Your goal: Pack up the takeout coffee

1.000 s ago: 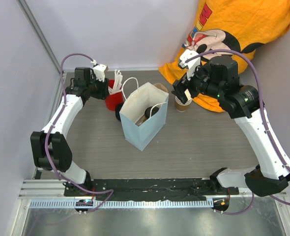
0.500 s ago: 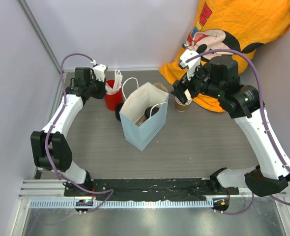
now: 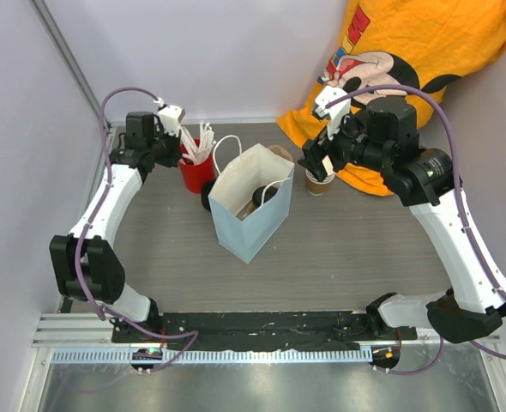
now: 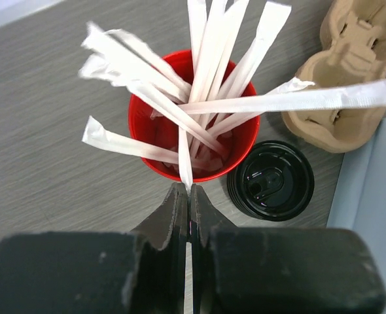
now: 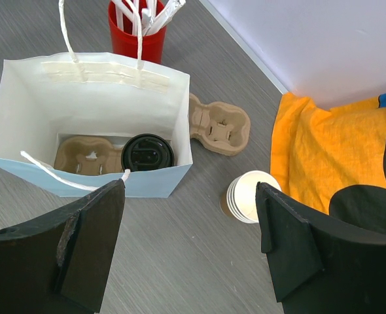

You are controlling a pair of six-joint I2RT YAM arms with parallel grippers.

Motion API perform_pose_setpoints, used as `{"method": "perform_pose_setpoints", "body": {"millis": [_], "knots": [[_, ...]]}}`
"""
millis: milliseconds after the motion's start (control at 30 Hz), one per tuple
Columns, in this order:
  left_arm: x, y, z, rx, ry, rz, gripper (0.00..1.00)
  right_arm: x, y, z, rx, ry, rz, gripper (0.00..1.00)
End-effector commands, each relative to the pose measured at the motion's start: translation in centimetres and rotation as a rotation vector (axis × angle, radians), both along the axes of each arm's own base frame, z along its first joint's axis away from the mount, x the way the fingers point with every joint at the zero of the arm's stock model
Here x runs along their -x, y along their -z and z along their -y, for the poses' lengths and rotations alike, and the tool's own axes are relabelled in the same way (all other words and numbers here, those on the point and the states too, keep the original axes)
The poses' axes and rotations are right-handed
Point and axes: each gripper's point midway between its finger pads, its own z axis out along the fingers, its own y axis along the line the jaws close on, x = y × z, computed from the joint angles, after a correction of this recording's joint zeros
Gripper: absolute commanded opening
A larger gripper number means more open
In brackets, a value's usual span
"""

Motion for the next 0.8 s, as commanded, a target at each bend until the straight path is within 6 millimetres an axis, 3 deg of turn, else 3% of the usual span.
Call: {"method": "perform_pose_setpoints", "body": {"millis": [0, 200, 300, 767], "knots": [[-0.2, -6.0, 0.0, 0.015, -0.008, 0.151, 0.03, 0.6, -2.2, 0.3, -0.046, 0.002, 0.057, 0.85], [0.9, -8.8, -0.2, 0.012, -0.014, 0.178, 0.04, 0.6, -2.4, 0.4, -0.045, 0.003, 0.063, 0.85], [1.4, -9.1, -0.2, 0.002, -0.008, 0.174, 0.05, 0.6, -2.5, 0.5, -0.047, 0.004, 0.066, 0.85], [2.2, -7.2, -0.1, -0.053, 0.019, 0.116, 0.06, 1.0, -2.7, 0.5, -0.053, -0.005, 0.069, 0.85]]}}
